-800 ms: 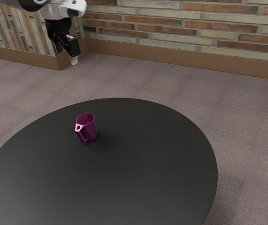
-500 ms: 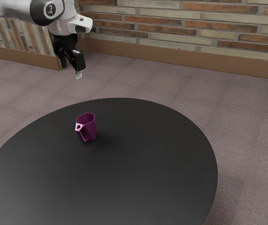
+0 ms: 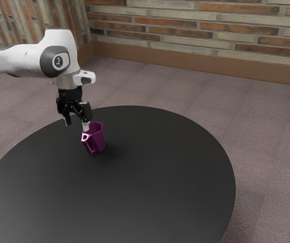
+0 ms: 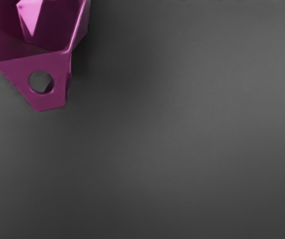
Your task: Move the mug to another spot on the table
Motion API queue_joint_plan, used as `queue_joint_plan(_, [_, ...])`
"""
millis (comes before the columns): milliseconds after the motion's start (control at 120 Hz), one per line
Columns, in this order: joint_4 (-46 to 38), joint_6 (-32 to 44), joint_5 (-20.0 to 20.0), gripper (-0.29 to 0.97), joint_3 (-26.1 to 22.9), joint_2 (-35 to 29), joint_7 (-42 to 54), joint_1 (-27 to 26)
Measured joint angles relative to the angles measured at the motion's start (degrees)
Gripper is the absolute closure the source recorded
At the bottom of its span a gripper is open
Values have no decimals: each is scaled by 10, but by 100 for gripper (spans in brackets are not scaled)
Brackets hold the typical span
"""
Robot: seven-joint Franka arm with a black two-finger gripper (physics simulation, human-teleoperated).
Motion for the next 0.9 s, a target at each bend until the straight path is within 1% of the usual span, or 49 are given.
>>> queue_joint_plan(100, [-33,33,-22,0,8,1,-8,-1])
queue_joint_plan(192, [-39,61,-31,0,12,17,-13,-1])
queue_joint_plan(425, [-36,122,-34,0,30,63,-3,0])
queue_joint_plan(717, [-24,172,-34,1,32,102,21,-1])
queue_joint_plan(808, [-24,181,-34,3,33,109,29,-1])
queue_joint_plan(900, [-24,188,-35,10,35,111,36,-1])
